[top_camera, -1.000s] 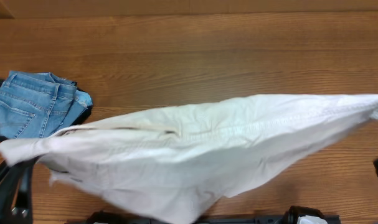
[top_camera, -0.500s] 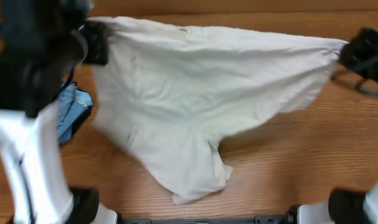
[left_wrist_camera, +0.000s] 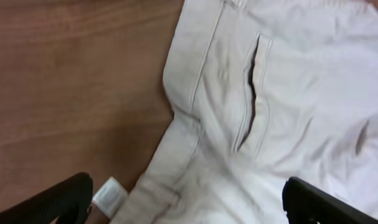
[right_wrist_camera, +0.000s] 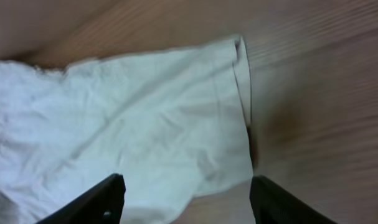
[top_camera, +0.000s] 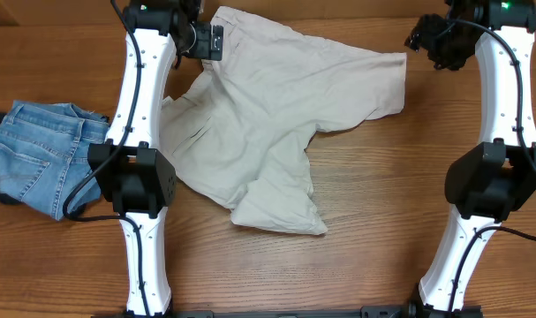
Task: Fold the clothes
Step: 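Release the shorts and raise both grippers away, then lower both grippers onto the shorts' near edges to grasp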
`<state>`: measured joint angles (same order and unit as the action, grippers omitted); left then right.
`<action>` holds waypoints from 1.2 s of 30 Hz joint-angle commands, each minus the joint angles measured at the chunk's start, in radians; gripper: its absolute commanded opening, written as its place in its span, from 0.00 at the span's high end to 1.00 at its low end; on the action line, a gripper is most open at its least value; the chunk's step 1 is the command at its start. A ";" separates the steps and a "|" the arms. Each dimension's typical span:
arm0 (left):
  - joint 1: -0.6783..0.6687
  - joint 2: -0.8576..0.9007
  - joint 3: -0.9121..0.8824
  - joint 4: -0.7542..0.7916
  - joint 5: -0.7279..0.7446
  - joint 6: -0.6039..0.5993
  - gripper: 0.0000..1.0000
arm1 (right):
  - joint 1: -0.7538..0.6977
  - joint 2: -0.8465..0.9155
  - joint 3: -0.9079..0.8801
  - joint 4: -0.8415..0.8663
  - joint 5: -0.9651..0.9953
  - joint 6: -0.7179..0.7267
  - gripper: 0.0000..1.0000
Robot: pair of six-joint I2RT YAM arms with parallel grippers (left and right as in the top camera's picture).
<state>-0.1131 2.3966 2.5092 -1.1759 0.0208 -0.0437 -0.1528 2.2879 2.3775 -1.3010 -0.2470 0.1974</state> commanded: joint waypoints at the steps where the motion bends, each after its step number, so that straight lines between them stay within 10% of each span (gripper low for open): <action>1: 0.029 -0.089 0.076 -0.089 -0.029 -0.001 0.00 | -0.025 -0.060 0.012 -0.080 -0.018 -0.031 0.32; 13: 0.030 -0.480 0.048 -0.514 0.021 -0.047 0.00 | 0.059 -0.401 -0.003 -0.393 -0.122 -0.063 0.24; 24: 0.026 -0.904 -0.562 -0.506 0.050 -0.066 0.07 | 0.293 -0.931 -0.194 -0.393 0.055 -0.037 0.11; 30: 0.026 -1.029 -1.093 -0.164 0.096 -0.114 0.05 | 0.293 -1.073 -1.035 -0.195 -0.030 0.080 0.29; 36: -0.007 -0.895 -1.290 0.085 0.160 -0.109 0.03 | 0.295 -0.988 -1.566 0.220 -0.283 -0.156 0.36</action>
<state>-0.1036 1.4586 1.2350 -1.1305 0.1436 -0.1493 0.1390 1.2926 0.8825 -1.1404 -0.4072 0.1532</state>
